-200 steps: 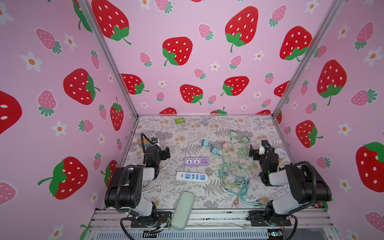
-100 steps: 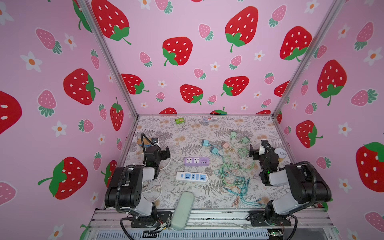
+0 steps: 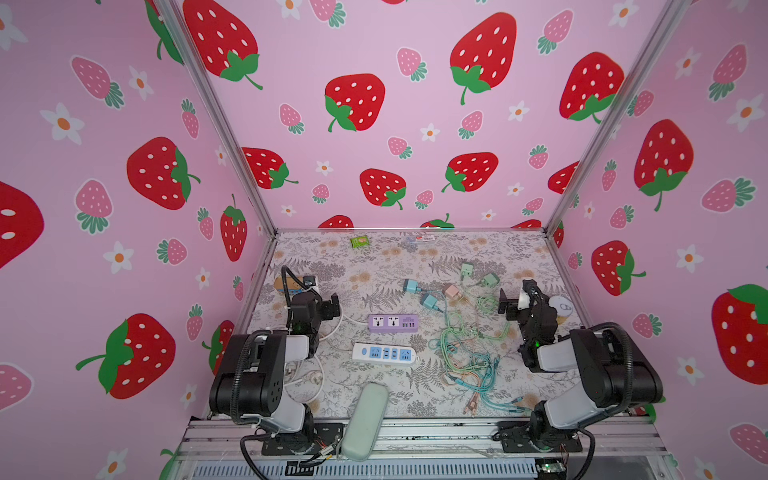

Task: Insert the plug

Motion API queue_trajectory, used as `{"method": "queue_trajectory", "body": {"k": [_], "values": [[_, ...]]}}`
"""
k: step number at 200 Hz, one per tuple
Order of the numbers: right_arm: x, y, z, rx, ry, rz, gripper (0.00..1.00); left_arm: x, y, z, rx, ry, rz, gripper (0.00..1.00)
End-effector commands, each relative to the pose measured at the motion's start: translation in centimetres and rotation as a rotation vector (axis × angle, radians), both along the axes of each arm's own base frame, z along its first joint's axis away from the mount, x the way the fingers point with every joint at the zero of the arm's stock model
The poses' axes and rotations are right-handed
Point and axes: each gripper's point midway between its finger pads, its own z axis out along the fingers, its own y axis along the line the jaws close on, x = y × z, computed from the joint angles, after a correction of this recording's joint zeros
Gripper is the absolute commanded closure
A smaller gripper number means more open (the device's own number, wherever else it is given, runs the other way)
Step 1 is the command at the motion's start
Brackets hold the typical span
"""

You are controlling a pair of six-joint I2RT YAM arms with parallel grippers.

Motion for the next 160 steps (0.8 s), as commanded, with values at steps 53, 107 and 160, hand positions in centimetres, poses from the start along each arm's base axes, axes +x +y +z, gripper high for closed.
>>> {"method": "queue_trajectory", "body": {"k": [53,107,160], "values": [[0.1,-0.4,0.3,0.007,-0.013,-0.017,0.01,1.0,-0.2,1.0,0.013,-0.027,-0.018,0.01],[0.4,-1.6,1.1,0.025,-0.011,-0.097,0.00,0.9,0.1,1.1,0.015,-0.027,-0.003,0.01],[1.2,-2.9,1.6,0.042,0.080,-0.193,0.00,0.7,0.6,3.0,0.032,0.022,0.050,0.00]]}}
